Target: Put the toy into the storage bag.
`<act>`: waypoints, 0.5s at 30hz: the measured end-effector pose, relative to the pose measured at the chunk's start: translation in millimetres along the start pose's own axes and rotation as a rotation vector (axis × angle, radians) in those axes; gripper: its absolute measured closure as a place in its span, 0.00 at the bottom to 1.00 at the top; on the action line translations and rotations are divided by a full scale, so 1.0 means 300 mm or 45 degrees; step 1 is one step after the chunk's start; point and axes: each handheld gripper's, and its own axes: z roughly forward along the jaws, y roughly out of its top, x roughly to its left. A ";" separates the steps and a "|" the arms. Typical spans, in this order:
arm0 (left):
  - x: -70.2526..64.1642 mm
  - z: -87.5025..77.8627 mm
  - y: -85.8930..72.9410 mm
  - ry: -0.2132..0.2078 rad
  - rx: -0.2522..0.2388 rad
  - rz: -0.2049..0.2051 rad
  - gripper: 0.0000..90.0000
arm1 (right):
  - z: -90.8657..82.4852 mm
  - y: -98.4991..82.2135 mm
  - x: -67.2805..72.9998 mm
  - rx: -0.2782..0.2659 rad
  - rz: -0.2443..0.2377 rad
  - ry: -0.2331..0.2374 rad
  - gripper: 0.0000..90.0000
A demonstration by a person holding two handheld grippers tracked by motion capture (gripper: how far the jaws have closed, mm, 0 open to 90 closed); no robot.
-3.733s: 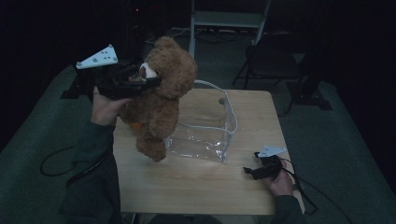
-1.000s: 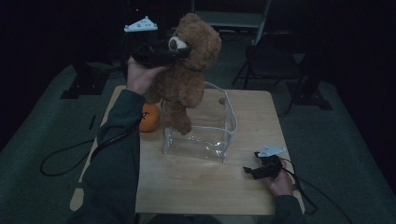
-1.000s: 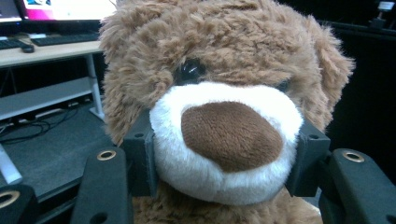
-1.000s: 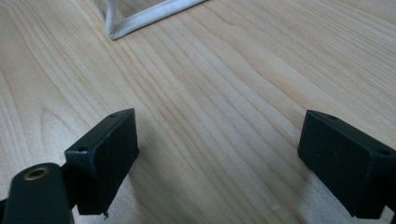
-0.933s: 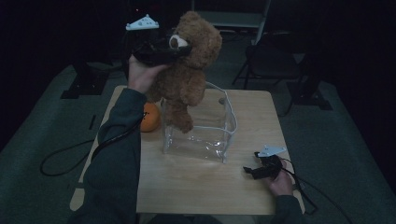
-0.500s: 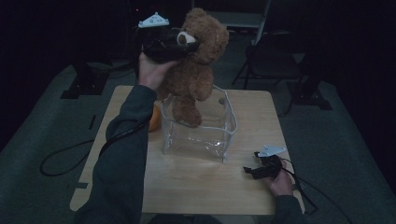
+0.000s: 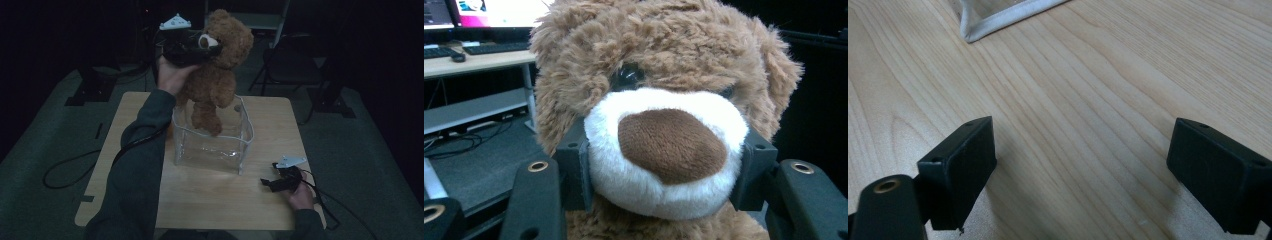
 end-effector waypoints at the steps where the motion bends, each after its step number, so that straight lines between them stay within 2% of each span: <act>1: -0.004 0.014 -0.003 -0.018 -0.003 0.001 0.46 | 0.000 0.000 0.000 0.000 0.000 0.000 0.13; 8: -0.003 0.046 -0.017 -0.063 -0.016 -0.016 0.46 | 0.000 0.000 0.000 -0.001 0.001 0.001 0.13; 15: -0.003 0.070 -0.026 -0.075 -0.009 -0.027 0.46 | 0.000 0.000 0.000 -0.001 0.002 0.001 0.13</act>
